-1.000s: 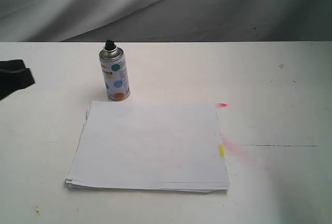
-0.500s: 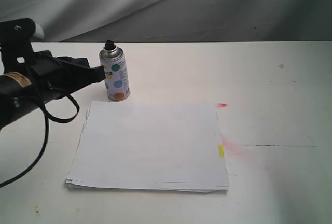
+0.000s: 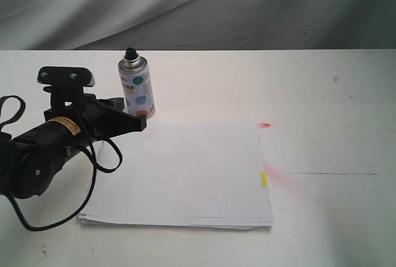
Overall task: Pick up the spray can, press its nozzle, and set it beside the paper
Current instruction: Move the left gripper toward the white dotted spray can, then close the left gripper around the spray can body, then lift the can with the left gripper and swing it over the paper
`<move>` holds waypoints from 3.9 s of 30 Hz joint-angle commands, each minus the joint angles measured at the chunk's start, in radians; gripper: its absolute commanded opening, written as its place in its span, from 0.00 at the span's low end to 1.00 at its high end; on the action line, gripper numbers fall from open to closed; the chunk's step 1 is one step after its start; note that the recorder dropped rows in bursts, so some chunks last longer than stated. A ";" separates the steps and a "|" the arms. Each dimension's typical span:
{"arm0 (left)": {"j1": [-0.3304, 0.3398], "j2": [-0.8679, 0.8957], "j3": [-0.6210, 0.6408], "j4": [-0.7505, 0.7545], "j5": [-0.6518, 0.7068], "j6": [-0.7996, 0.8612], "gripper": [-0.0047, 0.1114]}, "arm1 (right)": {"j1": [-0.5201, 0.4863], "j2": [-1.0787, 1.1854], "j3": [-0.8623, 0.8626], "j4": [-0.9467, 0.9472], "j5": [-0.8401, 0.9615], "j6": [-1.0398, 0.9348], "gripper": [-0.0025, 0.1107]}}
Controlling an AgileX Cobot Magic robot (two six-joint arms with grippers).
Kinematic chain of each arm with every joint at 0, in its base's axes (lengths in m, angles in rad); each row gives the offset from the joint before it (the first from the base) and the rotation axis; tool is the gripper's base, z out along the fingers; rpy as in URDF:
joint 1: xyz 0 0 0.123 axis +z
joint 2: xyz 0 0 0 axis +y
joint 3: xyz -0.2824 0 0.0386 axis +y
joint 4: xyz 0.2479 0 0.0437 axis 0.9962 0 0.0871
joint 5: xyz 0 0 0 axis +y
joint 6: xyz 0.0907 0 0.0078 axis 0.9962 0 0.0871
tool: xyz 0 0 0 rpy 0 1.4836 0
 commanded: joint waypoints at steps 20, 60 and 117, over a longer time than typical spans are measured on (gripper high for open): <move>-0.008 0.017 -0.006 0.012 -0.109 -0.011 0.82 | -0.008 0.001 0.003 -0.013 -0.010 0.000 0.02; 0.042 0.491 -0.413 -0.026 -0.306 0.140 0.82 | -0.008 0.001 0.003 -0.013 -0.010 0.000 0.02; 0.065 -0.257 -0.413 0.000 0.635 0.497 0.04 | -0.008 0.001 0.003 -0.013 -0.010 0.000 0.02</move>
